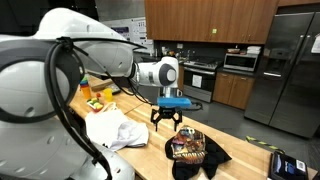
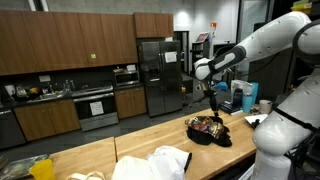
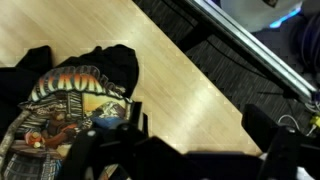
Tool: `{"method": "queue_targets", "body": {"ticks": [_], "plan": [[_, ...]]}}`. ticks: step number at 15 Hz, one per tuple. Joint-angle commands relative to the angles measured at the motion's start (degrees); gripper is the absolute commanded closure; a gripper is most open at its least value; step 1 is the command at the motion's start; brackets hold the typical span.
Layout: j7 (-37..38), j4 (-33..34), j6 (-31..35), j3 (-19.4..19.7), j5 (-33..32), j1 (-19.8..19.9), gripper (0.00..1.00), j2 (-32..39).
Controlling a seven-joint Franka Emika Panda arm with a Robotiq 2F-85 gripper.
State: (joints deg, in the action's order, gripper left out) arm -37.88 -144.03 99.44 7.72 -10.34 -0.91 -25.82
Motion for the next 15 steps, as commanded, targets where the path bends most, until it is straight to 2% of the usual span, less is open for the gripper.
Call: {"method": "queue_targets", "body": {"ticks": [1,4,5,7,11,15], "plan": [[-2.5,-0.2,-0.3,0.8,-1.2,0.3,0.00,-0.6],[-4.7,-0.7,-0.4,1.4,-1.9,0.5,0.00,-1.1],[-3.3,-1.8,3.0,1.2,-3.4,1.0,0.00,-1.4],[0.4,-1.8,6.9,1.5,-1.6,1.4,0.00,1.1],[10.1,-4.2,24.8,1.8,-4.0,3.7,0.00,6.6],[17.6,-6.1,42.6,2.0,-1.9,5.5,0.00,11.8]]}}
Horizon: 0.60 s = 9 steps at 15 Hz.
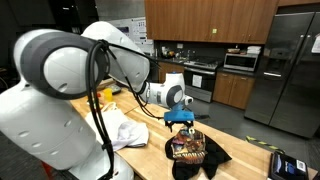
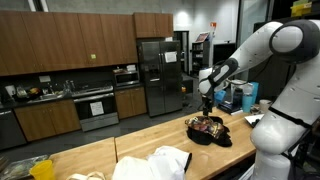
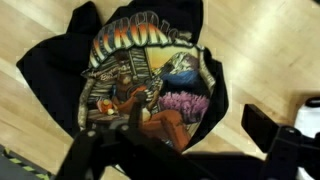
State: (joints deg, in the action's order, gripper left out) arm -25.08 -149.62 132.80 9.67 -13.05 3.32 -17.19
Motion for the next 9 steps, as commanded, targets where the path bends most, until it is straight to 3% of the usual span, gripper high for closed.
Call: {"method": "queue_targets", "body": {"ticks": [1,3,6,9], "plan": [[6.6,-1.1,13.5,-0.1,1.3,1.6,0.00,4.2],[10.3,-2.0,20.6,-0.5,1.7,2.2,0.00,6.1],[15.7,-2.3,23.0,-1.5,1.1,2.9,0.00,10.5],[19.7,0.0,15.7,-2.3,-0.4,2.9,0.00,16.3]]}}
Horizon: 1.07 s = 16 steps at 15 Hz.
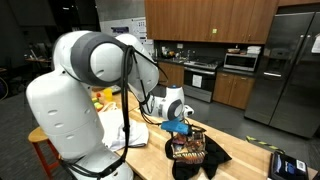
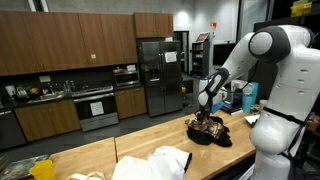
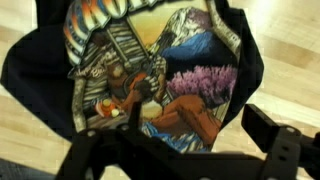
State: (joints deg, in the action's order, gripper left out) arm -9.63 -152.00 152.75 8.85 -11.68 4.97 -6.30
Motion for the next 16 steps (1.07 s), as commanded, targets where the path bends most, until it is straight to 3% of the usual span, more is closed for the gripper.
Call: {"method": "queue_targets", "body": {"ticks": [1,6,7,10,16], "plan": [[4.8,2.6,-5.4,-1.5,-1.6,1.1,0.00,6.5],[5.0,3.4,-9.7,-1.8,-2.6,0.2,0.02,10.4],[3.4,3.1,-9.4,-2.0,-2.2,0.2,0.26,10.3],[4.2,2.5,-10.0,-2.4,-3.2,-0.1,0.35,9.2],[2.1,1.0,-13.6,-4.9,-1.0,-1.8,0.84,3.8]]}}
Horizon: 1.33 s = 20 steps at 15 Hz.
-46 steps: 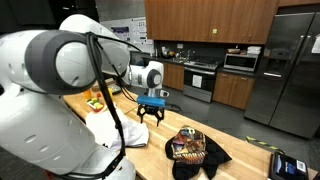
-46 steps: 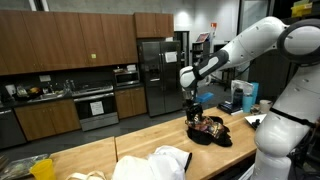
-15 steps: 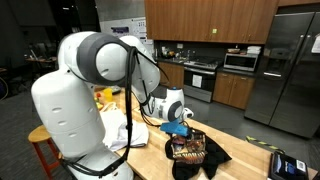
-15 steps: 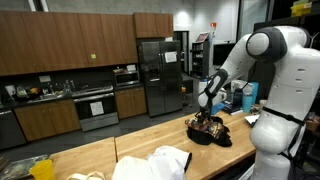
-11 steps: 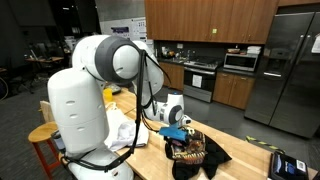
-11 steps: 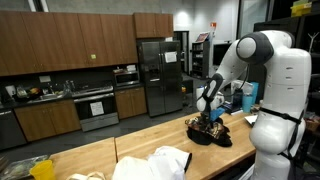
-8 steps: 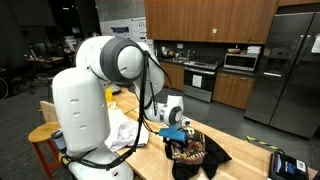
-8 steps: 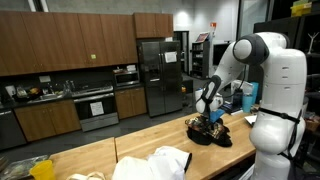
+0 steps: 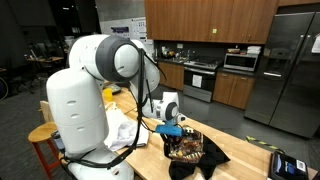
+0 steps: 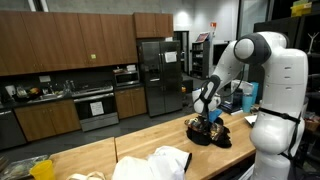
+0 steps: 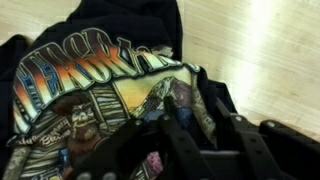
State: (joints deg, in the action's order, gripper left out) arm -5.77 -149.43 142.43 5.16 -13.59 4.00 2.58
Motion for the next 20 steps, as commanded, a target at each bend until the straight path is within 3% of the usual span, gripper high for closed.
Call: {"method": "queue_targets", "body": {"ticks": [1,3,13,16,19,20], "plan": [[-2.1,-1.8,-4.9,-2.0,1.8,-1.4,0.90,-6.7],[-0.6,-1.8,-7.4,-3.3,0.4,-2.5,1.00,-10.1],[-5.6,2.1,-20.2,-9.2,10.8,-12.7,0.98,-32.7],[-5.8,5.3,-20.1,-10.9,11.1,-15.7,0.98,-35.1],[-5.2,9.5,-21.4,-13.1,10.7,-17.8,0.98,-32.7],[-4.3,6.6,-20.0,-12.4,10.3,-17.0,0.94,-34.4]]}}
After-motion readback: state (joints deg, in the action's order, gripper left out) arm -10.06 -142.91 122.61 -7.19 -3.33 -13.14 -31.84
